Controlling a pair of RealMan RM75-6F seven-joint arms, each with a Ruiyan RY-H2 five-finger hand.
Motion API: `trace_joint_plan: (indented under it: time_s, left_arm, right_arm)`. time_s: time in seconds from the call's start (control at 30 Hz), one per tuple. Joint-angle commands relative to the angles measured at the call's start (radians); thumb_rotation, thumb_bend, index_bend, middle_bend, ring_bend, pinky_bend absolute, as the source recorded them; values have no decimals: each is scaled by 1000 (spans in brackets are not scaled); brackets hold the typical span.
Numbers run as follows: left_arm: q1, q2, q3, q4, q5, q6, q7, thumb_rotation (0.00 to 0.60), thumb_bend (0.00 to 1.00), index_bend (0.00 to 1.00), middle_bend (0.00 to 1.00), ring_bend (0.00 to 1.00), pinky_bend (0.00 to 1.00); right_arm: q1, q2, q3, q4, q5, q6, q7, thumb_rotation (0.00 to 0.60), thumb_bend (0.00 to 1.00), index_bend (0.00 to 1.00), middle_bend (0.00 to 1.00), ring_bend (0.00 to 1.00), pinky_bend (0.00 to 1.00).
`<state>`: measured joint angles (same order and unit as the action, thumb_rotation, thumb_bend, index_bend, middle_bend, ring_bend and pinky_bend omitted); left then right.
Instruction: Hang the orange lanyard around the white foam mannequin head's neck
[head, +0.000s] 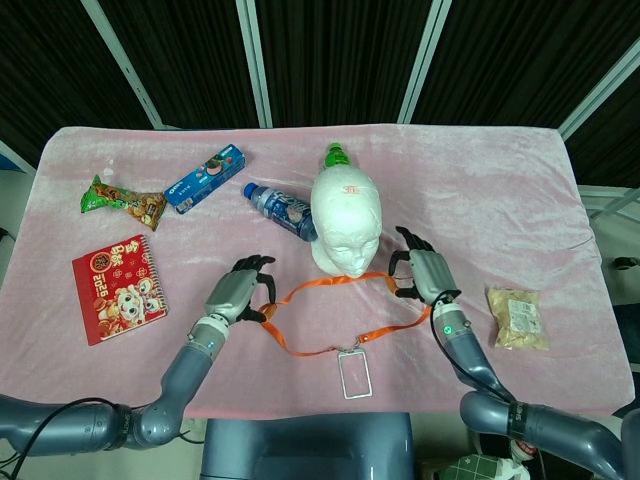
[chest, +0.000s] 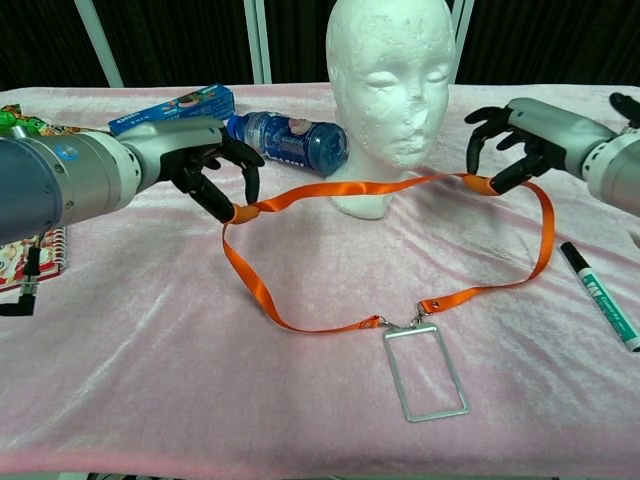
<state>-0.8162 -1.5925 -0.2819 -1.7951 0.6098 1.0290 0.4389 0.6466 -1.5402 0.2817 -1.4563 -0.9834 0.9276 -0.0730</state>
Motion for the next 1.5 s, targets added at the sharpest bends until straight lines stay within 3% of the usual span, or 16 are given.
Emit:
trace_joint_plan:
  time_s: [0.03, 0.33, 0.6, 0.83, 1.3, 1.5]
  left_arm:
    - [12, 33, 15, -36, 37, -39, -33, 600, 399, 623, 106, 0, 0]
    - [19, 84, 17, -85, 134, -105, -112, 600, 399, 623, 105, 0, 0]
    - [41, 73, -1, -55, 288, -29, -167, 600, 397, 625, 105, 0, 0]
    - [48, 82, -36, -46, 353, 12, -218, 600, 397, 625, 106, 0, 0]
    - [29, 98, -165, 30, 386, 98, -292, 600, 397, 632, 106, 0, 0]
    - [11, 88, -207, 105, 366, 105, -324, 600, 397, 627, 106, 0, 0]
  right_arm:
    - [-29, 40, -8, -38, -13, 15, 28, 600, 454, 833, 60, 105, 128]
    - [-81, 124, -11, -118, -57, 57, 91, 600, 457, 846, 60, 105, 128]
    - [-97, 203, 29, -199, -94, 94, 134, 600, 457, 854, 60, 105, 128]
    - [-85, 286, 77, -297, -101, 107, 119, 600, 458, 854, 60, 105, 127]
    - [16, 374, 165, -382, -2, 70, 2, 600, 465, 854, 60, 106, 128]
    - [80, 393, 214, -374, 131, 24, -22, 600, 465, 854, 60, 106, 128]
